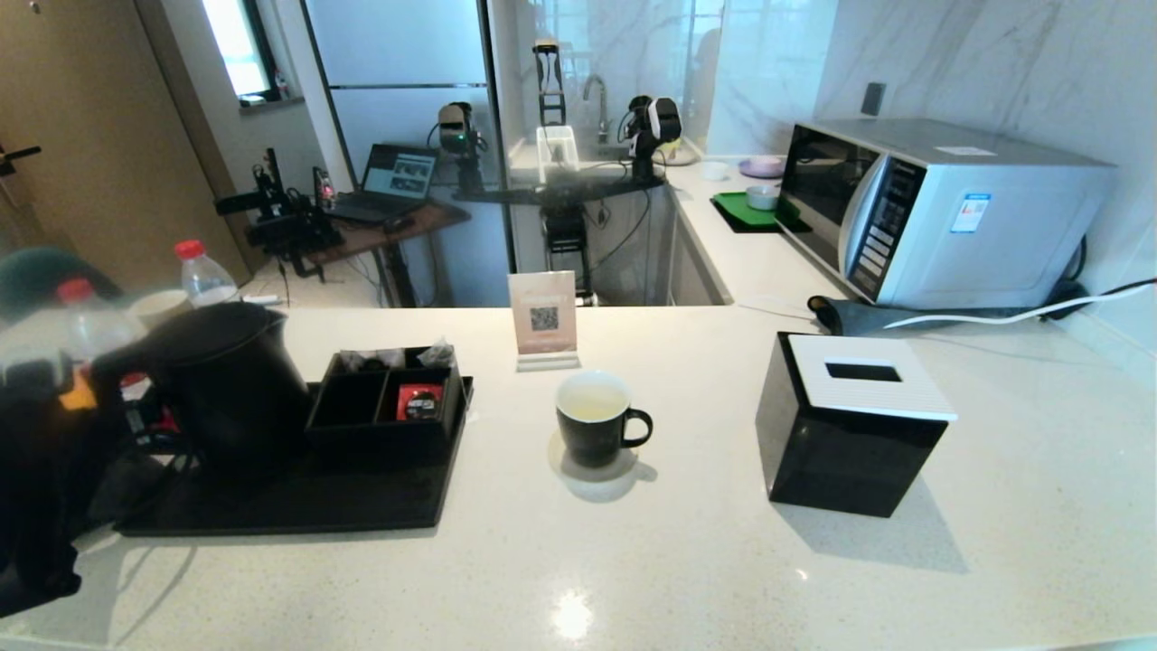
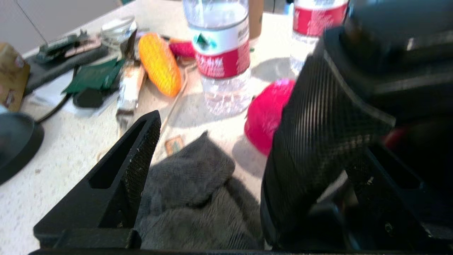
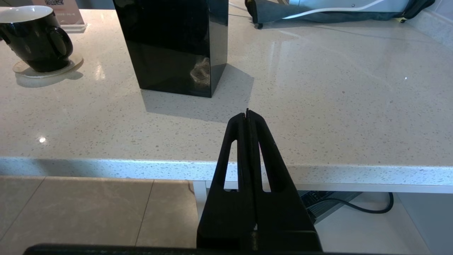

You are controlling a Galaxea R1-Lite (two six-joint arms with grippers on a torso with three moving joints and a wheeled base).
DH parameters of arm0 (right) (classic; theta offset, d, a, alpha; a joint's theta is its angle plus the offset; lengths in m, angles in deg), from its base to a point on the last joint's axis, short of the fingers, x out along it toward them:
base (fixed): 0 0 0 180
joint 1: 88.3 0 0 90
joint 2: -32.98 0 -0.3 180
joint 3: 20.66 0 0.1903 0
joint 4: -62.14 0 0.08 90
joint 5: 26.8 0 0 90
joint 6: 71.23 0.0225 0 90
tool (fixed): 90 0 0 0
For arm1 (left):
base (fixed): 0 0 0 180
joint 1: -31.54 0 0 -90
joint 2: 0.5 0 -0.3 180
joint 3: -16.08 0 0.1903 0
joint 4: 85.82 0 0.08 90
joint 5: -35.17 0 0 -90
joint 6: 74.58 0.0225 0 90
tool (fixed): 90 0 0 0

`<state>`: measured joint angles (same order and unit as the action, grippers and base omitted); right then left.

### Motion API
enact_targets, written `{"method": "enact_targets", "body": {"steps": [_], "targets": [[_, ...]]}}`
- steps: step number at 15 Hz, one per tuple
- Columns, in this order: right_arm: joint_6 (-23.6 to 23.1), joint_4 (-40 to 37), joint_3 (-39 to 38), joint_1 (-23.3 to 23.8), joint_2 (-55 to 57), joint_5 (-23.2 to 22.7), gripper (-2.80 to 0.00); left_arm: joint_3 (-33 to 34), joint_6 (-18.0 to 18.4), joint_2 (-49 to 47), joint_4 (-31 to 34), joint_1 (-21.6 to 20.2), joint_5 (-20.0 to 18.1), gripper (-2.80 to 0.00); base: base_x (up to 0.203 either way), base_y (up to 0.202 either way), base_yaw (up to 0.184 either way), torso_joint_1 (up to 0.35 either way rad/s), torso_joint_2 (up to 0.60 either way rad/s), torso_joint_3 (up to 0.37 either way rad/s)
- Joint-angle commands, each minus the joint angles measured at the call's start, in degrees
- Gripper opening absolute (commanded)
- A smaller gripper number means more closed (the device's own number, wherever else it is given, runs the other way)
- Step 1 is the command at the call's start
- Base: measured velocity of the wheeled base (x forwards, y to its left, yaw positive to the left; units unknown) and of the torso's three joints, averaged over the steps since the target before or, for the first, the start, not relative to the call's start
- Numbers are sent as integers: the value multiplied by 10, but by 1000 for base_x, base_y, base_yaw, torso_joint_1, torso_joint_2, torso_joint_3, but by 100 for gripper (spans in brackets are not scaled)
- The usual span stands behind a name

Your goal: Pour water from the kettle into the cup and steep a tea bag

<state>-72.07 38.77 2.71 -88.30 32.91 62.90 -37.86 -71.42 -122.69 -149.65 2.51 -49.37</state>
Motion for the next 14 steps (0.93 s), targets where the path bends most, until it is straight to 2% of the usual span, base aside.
{"method": "enact_targets", "body": {"steps": [1, 10, 14], "targets": [[0, 0, 0, 0, 1, 0, -280, -9, 0, 2, -28, 0, 0, 0, 0, 0, 0, 0, 0, 0], [0, 0, 0, 0, 1, 0, -280, -41, 1, 10, -28, 2, -2, 0, 0, 0, 0, 0, 0, 0], [0, 0, 0, 0, 1, 0, -280, -51, 0, 8, -28, -1, -37, 0, 0, 0, 0, 0, 0, 0]]}}
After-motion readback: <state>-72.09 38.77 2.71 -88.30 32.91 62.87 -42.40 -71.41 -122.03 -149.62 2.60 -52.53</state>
